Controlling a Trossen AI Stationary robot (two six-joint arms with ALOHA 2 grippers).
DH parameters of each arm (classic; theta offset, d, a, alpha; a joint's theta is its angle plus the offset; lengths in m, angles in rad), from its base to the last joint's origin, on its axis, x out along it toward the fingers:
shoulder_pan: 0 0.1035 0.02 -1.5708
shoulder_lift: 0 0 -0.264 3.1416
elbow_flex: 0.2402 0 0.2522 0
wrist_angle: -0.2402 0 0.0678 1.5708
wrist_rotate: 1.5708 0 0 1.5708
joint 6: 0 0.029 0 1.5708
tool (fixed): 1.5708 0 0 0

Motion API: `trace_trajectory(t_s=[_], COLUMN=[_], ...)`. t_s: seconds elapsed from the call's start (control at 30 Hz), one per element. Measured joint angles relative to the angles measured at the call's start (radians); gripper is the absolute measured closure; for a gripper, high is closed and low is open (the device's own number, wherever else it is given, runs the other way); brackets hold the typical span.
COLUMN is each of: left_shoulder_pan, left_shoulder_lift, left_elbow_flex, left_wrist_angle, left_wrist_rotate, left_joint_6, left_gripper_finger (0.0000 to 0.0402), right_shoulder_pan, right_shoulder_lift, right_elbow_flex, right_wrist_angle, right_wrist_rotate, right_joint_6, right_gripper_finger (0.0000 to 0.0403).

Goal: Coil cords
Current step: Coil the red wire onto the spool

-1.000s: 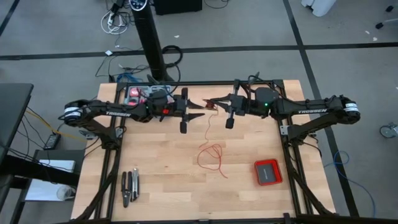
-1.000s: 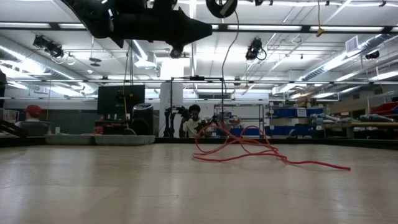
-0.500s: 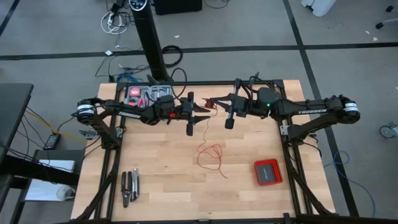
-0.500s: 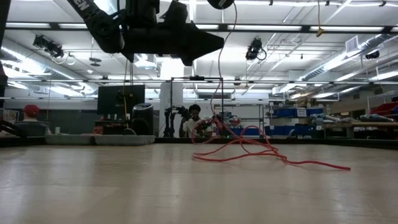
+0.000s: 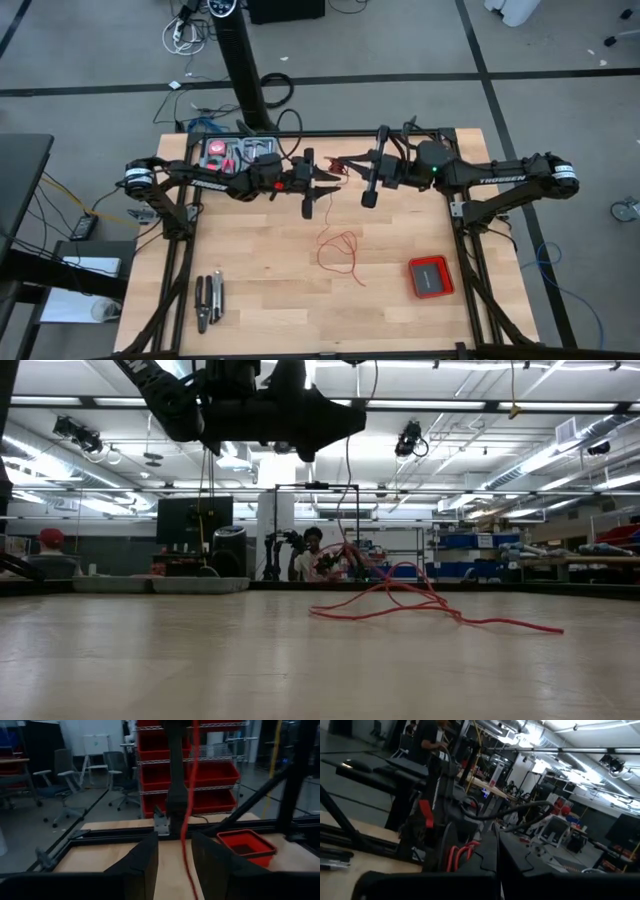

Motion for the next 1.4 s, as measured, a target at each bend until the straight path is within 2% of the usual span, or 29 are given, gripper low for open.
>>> trace_trajectory(t_s=[0.13,0.3,0.43,0.63,0.83,1.0,1.07,1.4], left_shoulder_pan=[0.000,0.000,0.000,0.022,0.050,0.048,0.047,0.002], left_shoulder_lift=[0.000,0.000,-0.009,-0.061,-0.147,-0.201,-0.218,-0.225], left_elbow_flex=[0.000,0.019,0.049,0.072,0.071,0.071,0.071,0.091], left_wrist_angle=[-0.029,-0.120,-0.217,-0.395,-0.565,-0.603,-0.623,-0.608], left_wrist_rotate=[-0.018,-0.025,-0.026,-0.028,-0.113,-0.117,-0.117,-0.095], left_joint_6=[0.002,0.057,0.087,0.130,0.154,0.173,0.180,0.159], left_gripper_finger=[0.0302,0.0388,0.0397,0.0399,0.0399,0.0400,0.0400,0.0400], right_shoulder_pan=[0.009,0.018,0.042,0.085,0.113,0.114,0.114,0.093], right_shoulder_lift=[0.000,0.000,0.000,-0.001,-0.007,-0.005,-0.005,-0.001], right_elbow_flex=[0.000,0.000,0.000,0.000,0.000,0.000,0.000,0.000], right_wrist_angle=[0.012,-0.008,-0.090,-0.229,-0.323,-0.411,-0.440,-0.477], right_wrist_rotate=[0.010,0.016,0.056,0.185,0.190,0.195,0.228,0.236], right_joint_6=[-0.001,0.000,-0.002,0.005,0.045,0.064,0.067,0.085], right_gripper_finger=[0.0403,0.0403,0.0403,0.0403,0.0403,0.0403,0.0403,0.0403])
